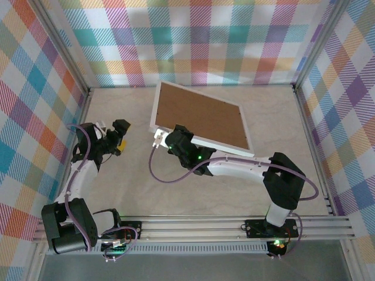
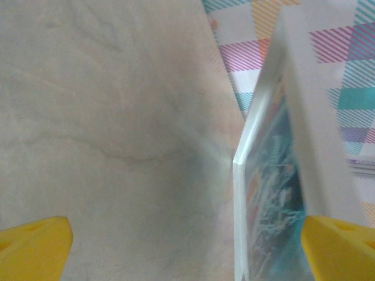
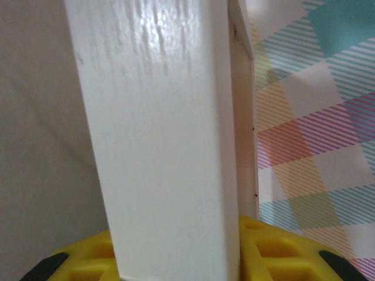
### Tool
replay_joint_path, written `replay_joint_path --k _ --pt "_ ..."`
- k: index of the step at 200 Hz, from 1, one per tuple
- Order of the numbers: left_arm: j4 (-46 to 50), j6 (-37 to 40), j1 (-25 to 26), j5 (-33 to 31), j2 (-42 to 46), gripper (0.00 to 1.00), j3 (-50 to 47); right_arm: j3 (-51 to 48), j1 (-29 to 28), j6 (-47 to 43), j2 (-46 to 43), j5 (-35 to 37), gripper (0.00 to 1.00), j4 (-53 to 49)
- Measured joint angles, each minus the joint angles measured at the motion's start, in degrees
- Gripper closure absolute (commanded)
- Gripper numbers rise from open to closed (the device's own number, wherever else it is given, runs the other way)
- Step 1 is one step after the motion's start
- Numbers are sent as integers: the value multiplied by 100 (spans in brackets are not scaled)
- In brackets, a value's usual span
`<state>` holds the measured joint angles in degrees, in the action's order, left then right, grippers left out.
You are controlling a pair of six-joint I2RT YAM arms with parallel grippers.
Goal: Put the photo into the frame
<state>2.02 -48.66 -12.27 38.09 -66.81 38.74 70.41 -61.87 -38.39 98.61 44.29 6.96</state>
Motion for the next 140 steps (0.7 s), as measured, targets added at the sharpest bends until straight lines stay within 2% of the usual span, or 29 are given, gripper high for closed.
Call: replay_joint_path --k 85,119,140 --pt "-260 70 -155 306 -407 0 -111 699 4 72 -20 -542 100 533" --pt "-186 203 -192 286 -317 0 -111 706 192 527 -291 -949 100 553" --pt "-170 295 -192 280 -192 0 -111 625 533 1119 -723 -1231 100 579"
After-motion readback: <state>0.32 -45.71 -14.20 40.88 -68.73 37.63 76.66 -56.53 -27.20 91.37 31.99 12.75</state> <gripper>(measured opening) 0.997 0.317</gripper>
